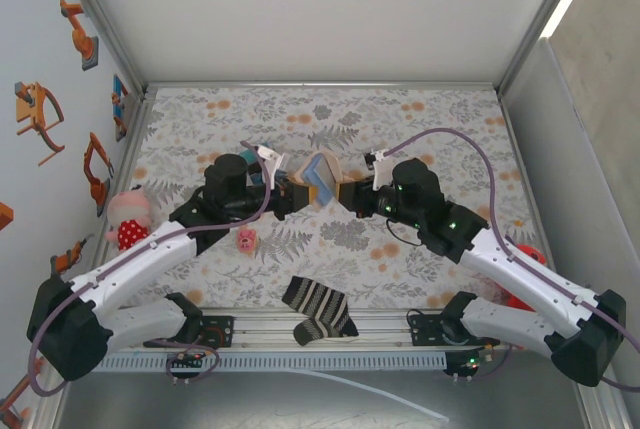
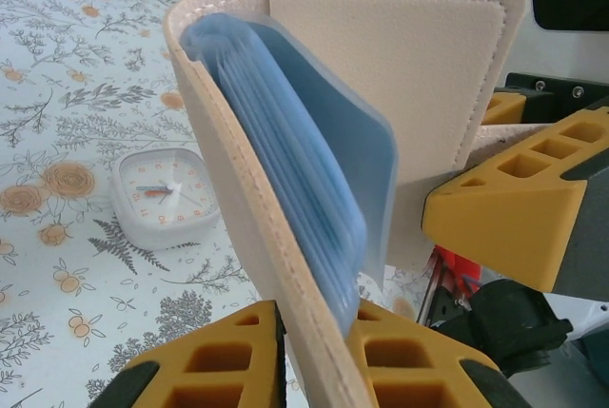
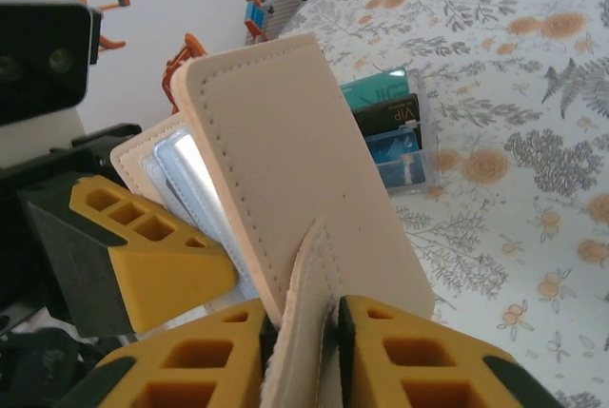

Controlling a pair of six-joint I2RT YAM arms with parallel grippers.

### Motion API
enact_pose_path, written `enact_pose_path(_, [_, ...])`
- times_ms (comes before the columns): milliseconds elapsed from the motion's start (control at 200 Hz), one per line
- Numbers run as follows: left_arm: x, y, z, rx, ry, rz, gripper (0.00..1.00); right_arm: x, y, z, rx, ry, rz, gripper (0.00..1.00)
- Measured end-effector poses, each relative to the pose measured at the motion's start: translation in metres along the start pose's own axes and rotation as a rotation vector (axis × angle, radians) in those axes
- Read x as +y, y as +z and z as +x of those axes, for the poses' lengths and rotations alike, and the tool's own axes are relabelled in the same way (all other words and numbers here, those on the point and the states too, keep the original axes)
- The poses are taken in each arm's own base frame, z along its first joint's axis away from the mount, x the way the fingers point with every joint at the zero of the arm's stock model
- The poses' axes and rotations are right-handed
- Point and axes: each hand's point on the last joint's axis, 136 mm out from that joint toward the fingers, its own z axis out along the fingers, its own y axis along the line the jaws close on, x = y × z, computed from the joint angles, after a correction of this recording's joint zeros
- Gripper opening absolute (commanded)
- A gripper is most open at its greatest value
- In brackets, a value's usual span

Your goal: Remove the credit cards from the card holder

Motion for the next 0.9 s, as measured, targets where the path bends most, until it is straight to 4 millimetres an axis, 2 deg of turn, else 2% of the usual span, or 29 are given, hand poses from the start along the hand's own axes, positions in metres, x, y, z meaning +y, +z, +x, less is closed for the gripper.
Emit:
enact_pose_path(80, [-0.002,-0.002,-0.002,-0.003,0.002,0.001,0.01,0.000,0.002,0.002,0.007,-0.019,-0.003,0.44])
enact_pose_path(341, [-0.009,-0.007,-0.009,0.014,-0.010,0.000,0.00,-0.006,0.012,0.016,0.071,-0.091,0.010,0.62])
enact_pose_path(511, [-0.018,-0.010,-0.014,0.029,-0.013,0.017,0.00,-0.003,0.013,0.021,0.094,-0.132,-0.014,0.68])
enact_pose_path(896, [-0.021,-0.012,-0.005,0.083,-0.041,0.032,0.00,0.005,0.013,0.025,0.113,-0.172,-0.067,0.74])
